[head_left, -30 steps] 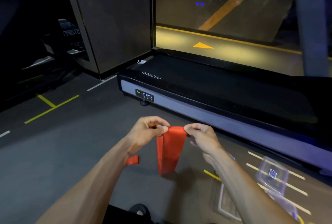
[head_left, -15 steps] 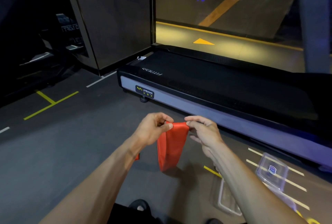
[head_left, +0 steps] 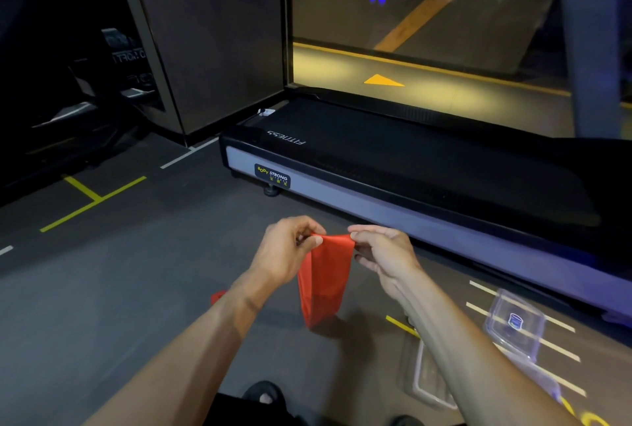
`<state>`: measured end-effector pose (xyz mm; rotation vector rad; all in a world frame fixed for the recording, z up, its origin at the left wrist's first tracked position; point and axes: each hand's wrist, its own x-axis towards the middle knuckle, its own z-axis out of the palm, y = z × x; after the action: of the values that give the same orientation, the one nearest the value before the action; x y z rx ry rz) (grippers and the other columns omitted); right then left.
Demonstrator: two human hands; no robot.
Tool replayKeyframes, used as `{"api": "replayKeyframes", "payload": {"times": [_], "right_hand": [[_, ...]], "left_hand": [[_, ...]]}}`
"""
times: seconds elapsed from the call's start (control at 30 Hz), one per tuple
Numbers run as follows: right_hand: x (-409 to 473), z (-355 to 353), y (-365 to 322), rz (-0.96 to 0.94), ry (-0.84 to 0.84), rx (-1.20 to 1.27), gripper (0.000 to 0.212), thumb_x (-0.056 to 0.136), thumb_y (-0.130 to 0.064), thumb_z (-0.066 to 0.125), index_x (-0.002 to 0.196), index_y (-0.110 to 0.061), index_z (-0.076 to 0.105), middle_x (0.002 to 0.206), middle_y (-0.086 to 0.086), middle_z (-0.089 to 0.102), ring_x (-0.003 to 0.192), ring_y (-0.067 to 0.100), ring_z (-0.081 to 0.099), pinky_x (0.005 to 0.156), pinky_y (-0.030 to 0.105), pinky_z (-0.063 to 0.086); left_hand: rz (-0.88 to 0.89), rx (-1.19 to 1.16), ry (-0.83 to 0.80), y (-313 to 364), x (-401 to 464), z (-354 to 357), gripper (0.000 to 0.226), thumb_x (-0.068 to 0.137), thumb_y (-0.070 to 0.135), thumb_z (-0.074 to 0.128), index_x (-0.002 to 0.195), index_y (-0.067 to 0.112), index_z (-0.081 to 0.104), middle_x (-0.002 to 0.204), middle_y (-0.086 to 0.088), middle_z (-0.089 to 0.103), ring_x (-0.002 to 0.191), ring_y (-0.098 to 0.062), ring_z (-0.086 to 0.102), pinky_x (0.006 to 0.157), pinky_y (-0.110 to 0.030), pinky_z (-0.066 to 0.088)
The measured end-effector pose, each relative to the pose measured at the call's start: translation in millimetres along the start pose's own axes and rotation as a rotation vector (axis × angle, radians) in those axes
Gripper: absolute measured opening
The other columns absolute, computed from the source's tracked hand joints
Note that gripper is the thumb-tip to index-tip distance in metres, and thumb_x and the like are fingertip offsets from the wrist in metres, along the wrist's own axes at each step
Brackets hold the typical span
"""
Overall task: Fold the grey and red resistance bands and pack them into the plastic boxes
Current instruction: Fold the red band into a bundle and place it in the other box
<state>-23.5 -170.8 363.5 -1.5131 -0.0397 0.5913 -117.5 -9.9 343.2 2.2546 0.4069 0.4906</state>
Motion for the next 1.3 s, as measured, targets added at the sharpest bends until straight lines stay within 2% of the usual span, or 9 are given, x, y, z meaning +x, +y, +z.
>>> {"api": "replayKeyframes", "payload": {"times": [0.17,0.3,0.5,0.7,0.8,0.93,1.07,1.17,1.3], "right_hand": [[3,-1,1,0.026,-0.006,-0.007,0.016,0.088,0.001,0.068,0.087,-0.010,0.079,0.082,0.008,0.075,0.086,0.022,0.069,0.096,0.043,0.054],[5,-2,2,0.043,-0.052,-0.052,0.015,0.091,0.001,0.066,0.095,-0.006,0.079,0.083,0.008,0.074,0.085,0.021,0.067,0.094,0.040,0.055],[10,-5,7,-0.001,-0.085,-0.205,0.014,0.091,-0.010,0.070,0.090,-0.018,0.081,0.091,-0.003,0.077,0.101,0.019,0.069,0.089,0.036,0.053],[9,-8,6,-0.140,-0.102,-0.352,0.017,0.095,-0.008,0.067,0.094,-0.019,0.080,0.090,-0.005,0.074,0.083,0.009,0.066,0.070,0.019,0.048],[10,-9,7,-0.208,-0.166,-0.423,0.008,0.092,-0.011,0.073,0.098,-0.013,0.079,0.082,-0.006,0.073,0.074,0.001,0.063,0.064,0.008,0.046],[14,-10,11,-0.344,-0.187,-0.659,0.013,0.080,-0.016,0.085,0.088,-0.023,0.077,0.082,-0.002,0.076,0.074,0.011,0.067,0.075,0.026,0.053],[13,-12,7,-0.462,-0.141,-0.830,0.008,0.083,-0.021,0.082,0.080,-0.025,0.076,0.076,-0.007,0.075,0.074,0.006,0.068,0.072,0.021,0.052],[13,-14,5,-0.465,-0.186,-0.859,0.013,0.082,-0.021,0.084,0.076,-0.028,0.075,0.082,-0.007,0.073,0.076,0.005,0.067,0.073,0.020,0.051],[15,-17,1,-0.377,-0.256,-0.791,0.004,0.085,-0.018,0.082,0.084,-0.018,0.079,0.088,0.001,0.076,0.081,0.010,0.070,0.079,0.026,0.053]], "left_hand": [[0.104,0.139,-0.042,-3,0,-2,0.009,0.094,0.020,0.070,0.096,0.029,0.071,0.103,0.012,0.054,0.103,-0.010,0.055,0.099,-0.025,0.040],[0.130,0.201,-0.082,-3,1,-6,0.010,0.096,0.024,0.067,0.093,0.034,0.066,0.094,0.017,0.059,0.100,-0.011,0.057,0.094,-0.031,0.044],[0.107,0.255,-0.146,-9,4,-7,0.011,0.098,0.033,0.062,0.093,0.041,0.057,0.097,0.016,0.060,0.101,-0.012,0.057,0.103,-0.033,0.038],[0.118,0.294,-0.186,-9,4,-5,0.006,0.096,0.039,0.056,0.092,0.042,0.052,0.092,0.017,0.058,0.096,-0.011,0.055,0.097,-0.042,0.048],[0.100,0.264,-0.178,-6,5,-4,0.007,0.097,0.035,0.058,0.091,0.039,0.056,0.093,0.016,0.061,0.096,-0.011,0.056,0.097,-0.037,0.047],[0.083,0.201,-0.177,-4,4,-4,0.008,0.096,0.030,0.062,0.089,0.034,0.061,0.090,0.012,0.065,0.092,-0.013,0.058,0.089,-0.035,0.049],[0.075,0.183,-0.206,-8,5,-5,0.009,0.095,0.029,0.065,0.088,0.035,0.063,0.089,0.012,0.067,0.089,-0.011,0.061,0.090,-0.032,0.048],[0.096,0.148,-0.230,-10,6,-9,0.007,0.095,0.026,0.069,0.089,0.031,0.068,0.087,0.013,0.071,0.083,-0.001,0.063,0.086,-0.022,0.042],[0.087,0.093,-0.243,-13,7,-10,0.005,0.095,0.025,0.070,0.091,0.027,0.070,0.091,0.011,0.071,0.088,-0.003,0.064,0.084,-0.019,0.044]]}}
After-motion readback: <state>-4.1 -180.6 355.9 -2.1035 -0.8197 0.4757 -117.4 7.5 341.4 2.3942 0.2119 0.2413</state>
